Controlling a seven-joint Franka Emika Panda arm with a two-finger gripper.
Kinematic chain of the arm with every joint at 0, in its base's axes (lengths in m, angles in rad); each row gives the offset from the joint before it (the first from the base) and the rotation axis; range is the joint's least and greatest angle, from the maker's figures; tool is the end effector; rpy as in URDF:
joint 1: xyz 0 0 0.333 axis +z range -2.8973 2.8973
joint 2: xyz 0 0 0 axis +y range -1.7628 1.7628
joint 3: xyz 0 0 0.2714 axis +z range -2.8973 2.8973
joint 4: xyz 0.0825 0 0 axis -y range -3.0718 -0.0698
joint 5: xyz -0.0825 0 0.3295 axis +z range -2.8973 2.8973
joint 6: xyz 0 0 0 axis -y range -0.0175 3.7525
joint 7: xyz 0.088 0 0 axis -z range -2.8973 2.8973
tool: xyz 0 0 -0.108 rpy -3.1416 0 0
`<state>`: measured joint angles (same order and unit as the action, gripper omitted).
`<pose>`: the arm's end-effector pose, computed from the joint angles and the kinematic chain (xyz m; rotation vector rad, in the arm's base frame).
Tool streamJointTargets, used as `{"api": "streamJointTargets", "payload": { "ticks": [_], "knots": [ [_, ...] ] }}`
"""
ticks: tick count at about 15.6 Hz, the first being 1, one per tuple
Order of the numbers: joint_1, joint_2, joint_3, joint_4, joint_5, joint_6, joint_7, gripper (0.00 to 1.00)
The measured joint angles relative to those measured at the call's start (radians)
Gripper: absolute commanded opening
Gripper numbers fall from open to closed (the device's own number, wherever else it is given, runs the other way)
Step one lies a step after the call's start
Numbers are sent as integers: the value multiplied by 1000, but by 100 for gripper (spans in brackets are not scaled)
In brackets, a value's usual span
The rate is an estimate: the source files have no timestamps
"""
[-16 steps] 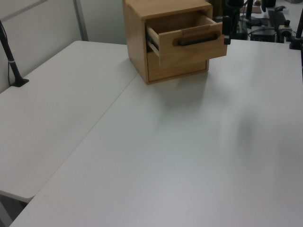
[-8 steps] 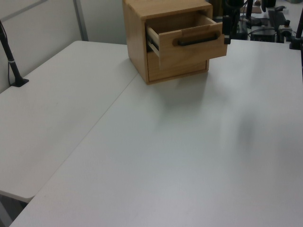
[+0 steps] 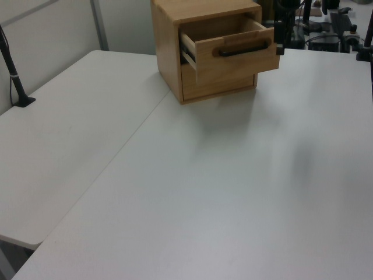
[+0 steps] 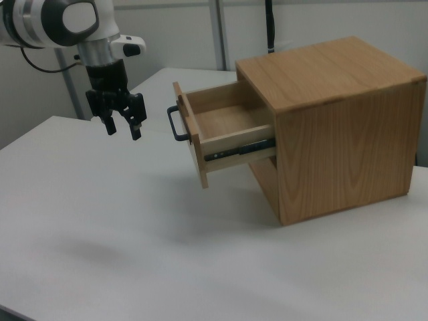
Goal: Close the drawer by sliding it
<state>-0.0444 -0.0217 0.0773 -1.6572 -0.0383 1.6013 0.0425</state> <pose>0.4949 0.0126 0.5563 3.1000 -0.0121 -0.0507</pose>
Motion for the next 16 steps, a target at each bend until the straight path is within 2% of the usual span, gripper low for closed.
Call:
{"api": "streamJointTargets", "payload": {
  "ticks": [3,4,10,13,16],
  "knots": [
    [0,0,0,0,0,0,0,3],
    [0,0,0,0,0,0,-1,0],
    [0,2,3,-3,3,0,-8,0],
    [0,2,3,-3,36,0,-3,0],
    [0,7,3,-4,71,0,95,0]
  ]
}}
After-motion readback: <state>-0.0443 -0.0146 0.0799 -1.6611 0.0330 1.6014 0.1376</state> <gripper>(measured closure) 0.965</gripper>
